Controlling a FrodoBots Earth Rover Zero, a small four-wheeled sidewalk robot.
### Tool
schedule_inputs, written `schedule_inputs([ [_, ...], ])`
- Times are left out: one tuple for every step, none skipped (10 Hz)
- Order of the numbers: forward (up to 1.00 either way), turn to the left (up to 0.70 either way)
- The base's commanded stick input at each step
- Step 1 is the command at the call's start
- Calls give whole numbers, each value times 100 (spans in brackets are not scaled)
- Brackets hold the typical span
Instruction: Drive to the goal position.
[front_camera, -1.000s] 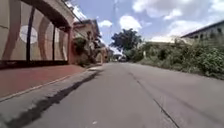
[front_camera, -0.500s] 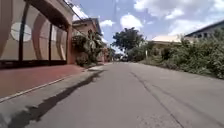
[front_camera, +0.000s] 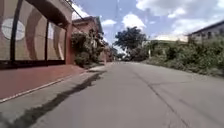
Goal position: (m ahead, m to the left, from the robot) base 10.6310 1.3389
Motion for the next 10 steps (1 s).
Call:
schedule_inputs([
  [100,0],
  [100,0],
  [100,0],
  [100,0],
  [100,0],
  [100,0],
  [100,0],
  [100,0],
  [100,0],
  [100,0],
])
